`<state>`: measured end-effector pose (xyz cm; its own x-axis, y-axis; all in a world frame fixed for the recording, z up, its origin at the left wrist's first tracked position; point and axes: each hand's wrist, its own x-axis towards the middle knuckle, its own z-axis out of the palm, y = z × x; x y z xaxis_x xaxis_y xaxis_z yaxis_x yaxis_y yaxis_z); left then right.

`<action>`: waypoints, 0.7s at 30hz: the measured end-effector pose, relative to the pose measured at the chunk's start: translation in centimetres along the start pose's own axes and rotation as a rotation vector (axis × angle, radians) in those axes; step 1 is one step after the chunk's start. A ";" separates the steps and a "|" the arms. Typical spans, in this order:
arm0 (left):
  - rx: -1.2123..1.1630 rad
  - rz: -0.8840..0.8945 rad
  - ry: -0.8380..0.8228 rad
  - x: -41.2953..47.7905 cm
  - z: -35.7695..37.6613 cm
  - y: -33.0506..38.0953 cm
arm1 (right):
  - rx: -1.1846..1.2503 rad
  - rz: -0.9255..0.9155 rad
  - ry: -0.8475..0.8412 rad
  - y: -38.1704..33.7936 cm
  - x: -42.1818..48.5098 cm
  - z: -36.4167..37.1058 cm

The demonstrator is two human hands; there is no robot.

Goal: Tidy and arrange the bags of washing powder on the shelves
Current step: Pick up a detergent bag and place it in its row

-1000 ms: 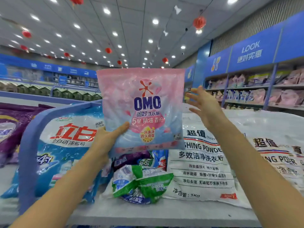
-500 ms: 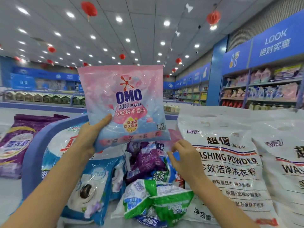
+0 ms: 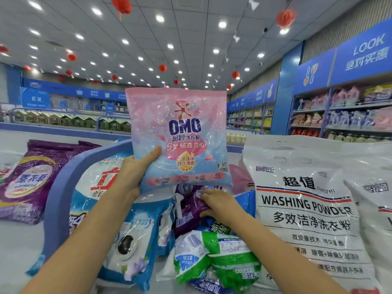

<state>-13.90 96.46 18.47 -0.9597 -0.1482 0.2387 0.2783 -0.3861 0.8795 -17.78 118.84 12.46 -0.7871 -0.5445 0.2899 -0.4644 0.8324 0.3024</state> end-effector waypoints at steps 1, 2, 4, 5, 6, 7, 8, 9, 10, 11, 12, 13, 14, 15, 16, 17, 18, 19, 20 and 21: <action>0.000 0.000 0.003 0.0 0.0 -0.1 | -0.039 0.021 0.019 0.0 0.0 -0.2; -0.003 0.000 0.009 -0.1 -0.1 -0.1 | -0.073 0.049 0.040 0.0 -0.2 -0.4; -0.010 0.006 0.031 -0.1 -0.3 -0.1 | -0.053 0.095 0.112 0.2 -0.8 -0.9; -0.019 0.008 0.044 -0.1 -0.4 -0.1 | 0.019 0.109 0.176 0.5 -1.3 -1.1; -0.034 0.009 0.055 -0.1 -0.5 -0.1 | 0.131 0.103 0.282 0.7 -2.0 -1.3; -0.054 0.009 0.063 -0.1 -0.5 -0.1 | 0.243 0.068 0.418 1.0 -2.9 -1.7; -0.079 0.008 0.068 -0.1 -0.5 -0.1 | 0.319 0.022 0.539 1.2 -3.6 -2.3; -0.104 0.007 0.074 -0.1 -0.4 -0.1 | 0.370 -0.015 0.654 1.4 -4.3 -2.9; -0.130 0.007 0.080 -0.1 -0.4 0.1 | 0.417 -0.029 0.743 1.5 -4.7 -3.7; -0.155 0.003 0.080 -0.1 -0.2 0.1 | 0.460 -0.015 0.795 1.7 -5.3 -4.5; -0.178 0.000 0.081 0.0 -0.1 0.2 | 0.516 0.015 0.827 1.9 -5.7 -5.4; -0.200 -0.005 0.084 0.1 -0.1 0.4 | 0.575 0.067 0.865 2.1 -6.2 -6.1; -0.223 -0.018 0.083 0.1 0.0 0.5 | 0.628 0.135 0.903 2.5 -6.9 -6.8; -0.239 -0.028 0.077 0.1 0.1 0.7 | 0.692 0.203 0.940 3.1 -7.8 -7.3; -0.247 -0.033 0.067 0.1 0.2 0.8 | 0.783 0.271 0.971 3.6 -8.6 -7.8; -0.252 -0.036 0.051 0.2 0.4 0.8 | 0.905 0.330 0.999 4.3 -9.5 -8.1; -0.255 -0.041 0.031 0.2 0.7 0.7 | 1.031 0.387 1.034 4.9 -10.4 -8.4; -0.257 -0.048 0.014 0.2 1.1 0.6 | 1.140 0.448 1.072 5.3 -11.2 -8.7; -0.256 -0.058 0.001 0.1 1.5 0.5 | 1.256 0.510 1.104 5.6 -11.9 -8.9; -0.254 -0.069 -0.013 0.1 2.0 0.3 | 1.390 0.565 1.123 5.8 -12.5 -9.1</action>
<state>-13.99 98.12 19.54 -0.9768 -0.1028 0.1880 0.2112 -0.6113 0.7627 -6.95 129.56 18.89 -0.6146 0.4642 0.6378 -0.6883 0.0794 -0.7210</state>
